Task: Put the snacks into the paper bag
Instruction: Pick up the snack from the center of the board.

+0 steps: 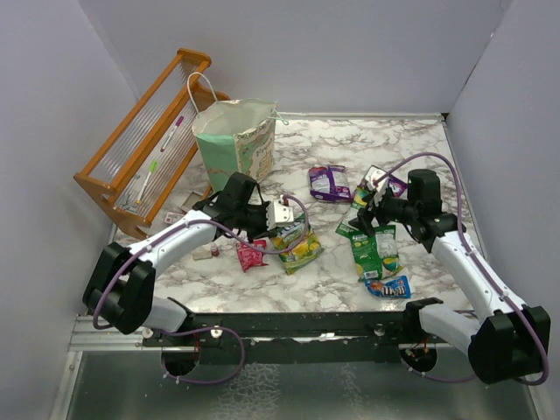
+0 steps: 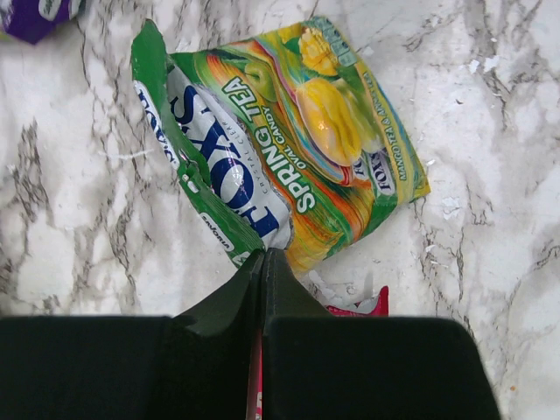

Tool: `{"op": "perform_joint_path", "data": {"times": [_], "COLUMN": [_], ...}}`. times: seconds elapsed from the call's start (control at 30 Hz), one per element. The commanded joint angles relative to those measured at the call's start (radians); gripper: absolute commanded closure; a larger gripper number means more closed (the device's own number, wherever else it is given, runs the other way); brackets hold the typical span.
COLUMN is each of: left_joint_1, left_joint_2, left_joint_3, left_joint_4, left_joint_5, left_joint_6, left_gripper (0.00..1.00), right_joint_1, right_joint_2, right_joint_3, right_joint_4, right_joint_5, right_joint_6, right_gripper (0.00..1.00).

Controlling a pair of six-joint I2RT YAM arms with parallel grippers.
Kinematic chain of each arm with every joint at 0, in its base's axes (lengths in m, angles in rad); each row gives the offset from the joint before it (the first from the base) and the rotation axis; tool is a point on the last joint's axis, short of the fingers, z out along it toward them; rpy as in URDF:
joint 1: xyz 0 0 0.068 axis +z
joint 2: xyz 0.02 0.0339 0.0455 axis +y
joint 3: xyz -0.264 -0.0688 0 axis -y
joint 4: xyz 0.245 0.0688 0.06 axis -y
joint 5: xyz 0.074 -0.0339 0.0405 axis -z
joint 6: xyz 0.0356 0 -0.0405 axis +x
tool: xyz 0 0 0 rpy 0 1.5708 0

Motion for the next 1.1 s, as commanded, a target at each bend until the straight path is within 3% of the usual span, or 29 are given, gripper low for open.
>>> {"op": "perform_joint_path", "data": {"times": [0.0, 0.2, 0.4, 0.77, 0.87, 1.07], "left_joint_1": [-0.033, -0.064, -0.120, -0.140, -0.140, -0.139], "left_joint_2": [-0.065, -0.059, -0.031, -0.053, -0.063, -0.072], "left_joint_3": [0.069, 0.166, 0.193, 0.165, 0.150, 0.136], "left_joint_4": [-0.125, -0.226, -0.208, -0.155, -0.146, -0.141], "left_joint_5": [0.077, 0.111, 0.116, 0.105, 0.101, 0.101], "left_joint_6": [0.179, 0.211, 0.168, 0.118, 0.115, 0.107], "left_gripper": [1.00, 1.00, 1.00, 1.00, 1.00, 1.00], "right_joint_1": [-0.002, 0.008, 0.067, 0.195, 0.228, 0.250], "right_joint_2": [0.033, 0.112, 0.214, 0.353, 0.381, 0.425], "right_joint_3": [0.000, 0.037, 0.029, 0.032, 0.039, 0.077], "right_joint_4": [0.039, 0.026, 0.106, 0.191, 0.197, 0.160], "right_joint_5": [-0.233, -0.406, -0.490, -0.477, -0.468, -0.447], "right_joint_6": [0.011, -0.035, -0.010, 0.029, 0.043, 0.037], "right_gripper": [0.21, 0.22, 0.22, 0.23, 0.31, 0.66]}}
